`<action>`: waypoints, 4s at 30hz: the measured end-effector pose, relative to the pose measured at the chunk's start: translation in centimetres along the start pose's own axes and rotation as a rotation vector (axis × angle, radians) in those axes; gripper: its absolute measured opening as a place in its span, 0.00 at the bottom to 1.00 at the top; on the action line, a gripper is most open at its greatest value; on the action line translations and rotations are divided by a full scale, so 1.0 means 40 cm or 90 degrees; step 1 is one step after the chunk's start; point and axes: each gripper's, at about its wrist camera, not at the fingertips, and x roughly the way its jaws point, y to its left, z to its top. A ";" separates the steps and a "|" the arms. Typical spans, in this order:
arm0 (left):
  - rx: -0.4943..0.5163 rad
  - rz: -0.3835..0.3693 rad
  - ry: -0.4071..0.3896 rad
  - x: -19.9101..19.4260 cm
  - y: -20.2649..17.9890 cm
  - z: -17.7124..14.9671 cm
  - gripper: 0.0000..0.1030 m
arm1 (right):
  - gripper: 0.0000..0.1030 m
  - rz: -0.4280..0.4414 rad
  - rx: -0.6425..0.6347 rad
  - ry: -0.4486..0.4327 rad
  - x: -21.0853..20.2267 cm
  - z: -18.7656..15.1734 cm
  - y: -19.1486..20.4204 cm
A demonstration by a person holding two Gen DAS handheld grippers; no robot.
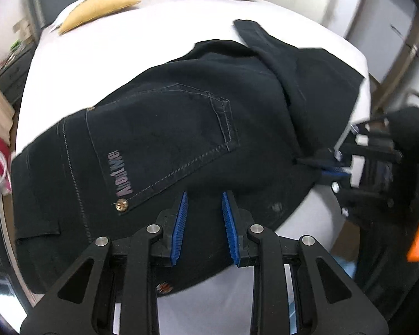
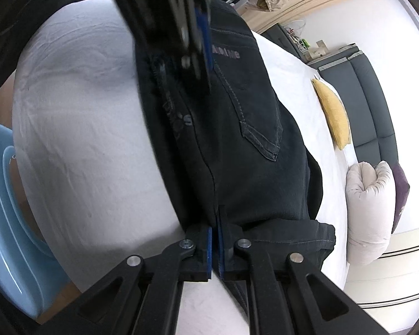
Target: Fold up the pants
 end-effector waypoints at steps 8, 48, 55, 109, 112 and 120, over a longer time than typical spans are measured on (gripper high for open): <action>-0.005 0.029 0.037 0.063 -0.012 0.010 0.24 | 0.35 0.024 0.124 -0.031 -0.037 -0.026 -0.050; -0.037 -0.004 0.058 0.107 -0.003 0.020 0.24 | 0.05 0.196 1.466 -0.248 0.230 -0.924 -0.737; -0.024 0.011 0.070 0.119 -0.032 0.033 0.24 | 0.05 0.045 1.649 -0.232 -0.003 -1.226 -0.432; -0.108 0.009 0.043 0.119 -0.016 0.036 0.25 | 0.46 0.087 1.238 -0.131 -0.089 -0.982 -0.652; -0.110 0.012 0.043 0.120 -0.019 0.037 0.25 | 0.44 0.110 1.143 -0.045 0.004 -0.881 -0.704; -0.106 0.012 0.040 0.121 -0.020 0.035 0.25 | 0.11 0.079 0.839 0.174 0.169 -0.695 -0.708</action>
